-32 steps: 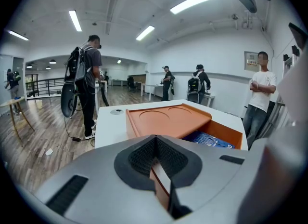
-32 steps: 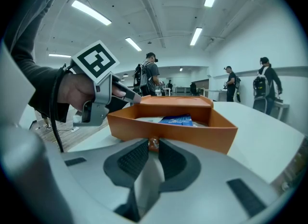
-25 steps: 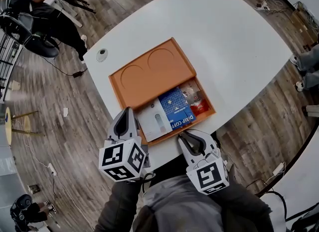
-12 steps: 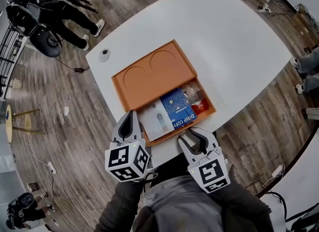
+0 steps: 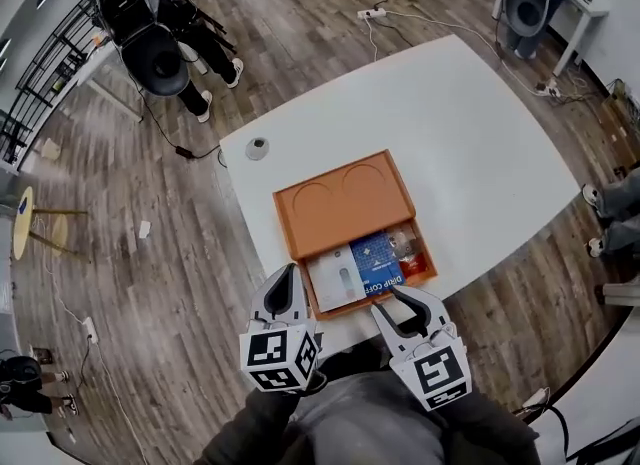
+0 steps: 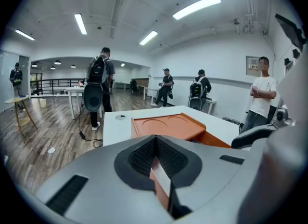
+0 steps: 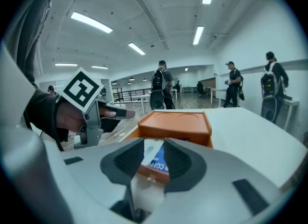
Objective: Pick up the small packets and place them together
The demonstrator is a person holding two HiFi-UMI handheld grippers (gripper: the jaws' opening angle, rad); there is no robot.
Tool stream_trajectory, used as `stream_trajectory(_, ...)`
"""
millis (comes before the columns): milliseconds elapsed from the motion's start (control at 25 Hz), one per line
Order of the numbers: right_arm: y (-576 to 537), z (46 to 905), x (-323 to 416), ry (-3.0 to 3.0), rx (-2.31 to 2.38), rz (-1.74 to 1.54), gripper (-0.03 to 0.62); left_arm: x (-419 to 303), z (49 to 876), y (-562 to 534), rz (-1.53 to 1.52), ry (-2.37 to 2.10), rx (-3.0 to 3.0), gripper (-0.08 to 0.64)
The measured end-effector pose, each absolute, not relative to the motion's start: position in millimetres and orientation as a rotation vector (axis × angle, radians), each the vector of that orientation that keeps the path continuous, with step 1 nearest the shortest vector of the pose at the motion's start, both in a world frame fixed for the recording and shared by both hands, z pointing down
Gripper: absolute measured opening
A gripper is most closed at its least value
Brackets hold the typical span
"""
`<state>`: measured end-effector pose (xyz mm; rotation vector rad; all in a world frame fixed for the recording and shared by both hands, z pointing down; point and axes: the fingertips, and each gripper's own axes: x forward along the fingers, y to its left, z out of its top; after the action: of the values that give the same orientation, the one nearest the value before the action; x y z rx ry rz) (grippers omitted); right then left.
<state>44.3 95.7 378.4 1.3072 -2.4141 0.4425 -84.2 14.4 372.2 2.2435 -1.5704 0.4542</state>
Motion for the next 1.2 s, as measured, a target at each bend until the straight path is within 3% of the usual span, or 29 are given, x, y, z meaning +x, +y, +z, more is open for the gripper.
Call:
stream_trajectory(440, 43.6, 385.1, 3.0, -2.391, 1.071, 0.442, 0.129, -64.3, 351.6, 3.4, 0.334, -1.521, 2.302, -0.005)
stream_trajectory(1200, 13.0, 457.1, 1.8, -2.077, 0.825, 0.716, 0.137, -78.4, 353.3, -24.3, 0.279, -1.514, 2.244, -0.005)
